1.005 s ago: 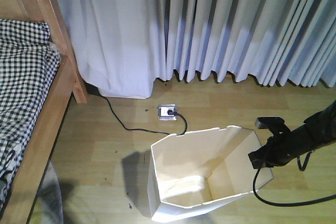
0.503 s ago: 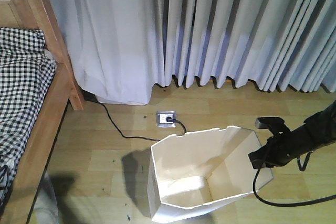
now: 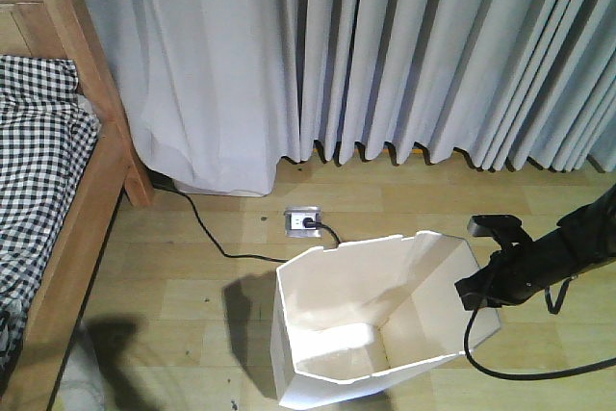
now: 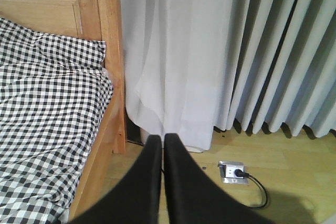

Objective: Move trash bin to bedside with robot
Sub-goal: 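Drive toward the bedside, dragging the bin with the right gripper, then push the bin forward beside the bed frame with the right gripper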

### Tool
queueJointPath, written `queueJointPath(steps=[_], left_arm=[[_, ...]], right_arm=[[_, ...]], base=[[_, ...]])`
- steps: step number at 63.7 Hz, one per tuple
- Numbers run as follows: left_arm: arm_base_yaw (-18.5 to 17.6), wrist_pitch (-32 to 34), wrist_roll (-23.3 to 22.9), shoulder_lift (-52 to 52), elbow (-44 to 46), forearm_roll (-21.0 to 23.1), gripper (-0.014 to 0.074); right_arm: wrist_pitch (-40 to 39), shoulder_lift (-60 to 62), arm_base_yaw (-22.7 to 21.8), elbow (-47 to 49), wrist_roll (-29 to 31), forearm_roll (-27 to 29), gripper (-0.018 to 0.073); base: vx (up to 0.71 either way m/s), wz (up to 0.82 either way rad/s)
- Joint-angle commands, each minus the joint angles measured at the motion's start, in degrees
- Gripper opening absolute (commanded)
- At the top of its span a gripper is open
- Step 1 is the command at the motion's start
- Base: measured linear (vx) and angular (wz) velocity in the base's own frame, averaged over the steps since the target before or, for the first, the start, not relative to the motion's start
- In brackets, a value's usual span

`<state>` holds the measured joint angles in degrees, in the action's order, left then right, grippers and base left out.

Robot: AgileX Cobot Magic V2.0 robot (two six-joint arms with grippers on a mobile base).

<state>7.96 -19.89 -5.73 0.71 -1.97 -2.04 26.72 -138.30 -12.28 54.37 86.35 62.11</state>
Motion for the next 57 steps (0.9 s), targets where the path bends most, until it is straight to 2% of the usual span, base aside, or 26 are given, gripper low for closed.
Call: queueJointPath(steps=[1, 35, 44, 57], left_arm=[[-0.2, 3.8, -0.2, 0.8, -0.2, 0.1, -0.0006], [-0.2, 3.8, -0.2, 0.8, -0.2, 0.1, -0.0006], [-0.2, 3.8, -0.2, 0.8, -0.2, 0.1, -0.0006], [-0.2, 3.8, -0.2, 0.8, -0.2, 0.1, -0.0006]], right_arm=[[10.4, 4.4, -0.2, 0.5, 0.3, 2.2, -0.0005], [10.0, 4.4, -0.2, 0.5, 0.4, 2.1, -0.0005], [6.6, 4.4, -0.2, 0.5, 2.3, 4.8, -0.0005], [4.5, 1.8, -0.2, 4.3, -2.0, 6.6, -0.0005]], base=[[0.0, 0.0], [0.0, -0.01], [0.01, -0.03], [0.0, -0.01]])
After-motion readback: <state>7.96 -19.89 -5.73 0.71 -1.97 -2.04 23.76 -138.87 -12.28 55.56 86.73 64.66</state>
